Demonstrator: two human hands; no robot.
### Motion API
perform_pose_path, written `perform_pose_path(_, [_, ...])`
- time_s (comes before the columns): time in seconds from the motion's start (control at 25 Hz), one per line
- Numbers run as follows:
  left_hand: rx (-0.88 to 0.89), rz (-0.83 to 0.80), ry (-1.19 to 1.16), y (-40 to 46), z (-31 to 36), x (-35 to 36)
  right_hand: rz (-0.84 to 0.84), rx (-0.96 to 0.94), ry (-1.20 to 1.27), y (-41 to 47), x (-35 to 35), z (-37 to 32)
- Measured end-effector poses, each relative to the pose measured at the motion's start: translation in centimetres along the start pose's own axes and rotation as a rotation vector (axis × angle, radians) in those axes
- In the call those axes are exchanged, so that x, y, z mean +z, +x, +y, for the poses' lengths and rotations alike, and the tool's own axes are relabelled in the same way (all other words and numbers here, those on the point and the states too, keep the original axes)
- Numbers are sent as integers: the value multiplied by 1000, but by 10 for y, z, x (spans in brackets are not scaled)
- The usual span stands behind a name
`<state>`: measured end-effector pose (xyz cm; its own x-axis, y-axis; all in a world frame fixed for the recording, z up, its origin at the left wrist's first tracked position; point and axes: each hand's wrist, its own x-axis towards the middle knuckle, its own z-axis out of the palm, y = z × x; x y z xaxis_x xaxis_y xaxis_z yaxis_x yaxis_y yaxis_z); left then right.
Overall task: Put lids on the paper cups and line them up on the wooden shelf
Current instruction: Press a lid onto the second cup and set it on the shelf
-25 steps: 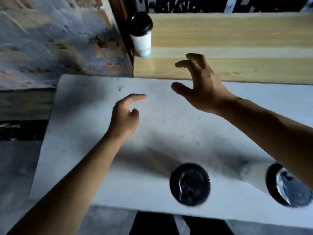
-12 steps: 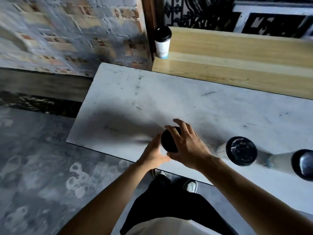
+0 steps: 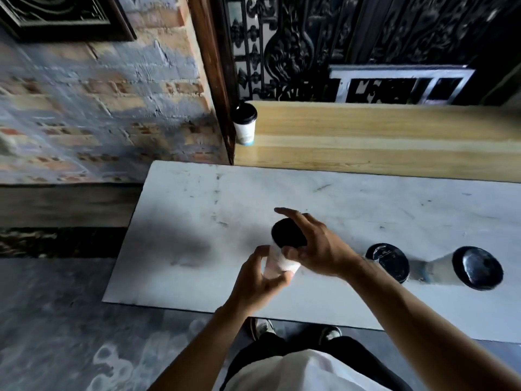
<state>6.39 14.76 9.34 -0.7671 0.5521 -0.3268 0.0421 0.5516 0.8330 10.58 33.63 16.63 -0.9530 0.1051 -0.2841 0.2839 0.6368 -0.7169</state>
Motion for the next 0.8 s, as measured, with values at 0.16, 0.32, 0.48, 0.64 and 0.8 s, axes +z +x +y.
perform_pose_path(0.16, [55, 94, -77, -1, 53, -24, 51, 63, 252, 8, -43, -1])
perform_pose_path(0.32, [151, 151, -52, -9, 108, -31, 116, 60, 652, 6, -68, 4])
perform_pose_path(0.48, [208, 263, 176, -16, 145, -20, 258, 35, 1010, 3, -76, 6])
perform_pose_path(0.64, [238, 269, 303, -21, 171, -14, 279, 37, 1097, -4, -80, 11])
perform_pose_path(0.8, [218, 257, 308, -20, 181, -10, 271, 18, 1054, -5, -85, 15])
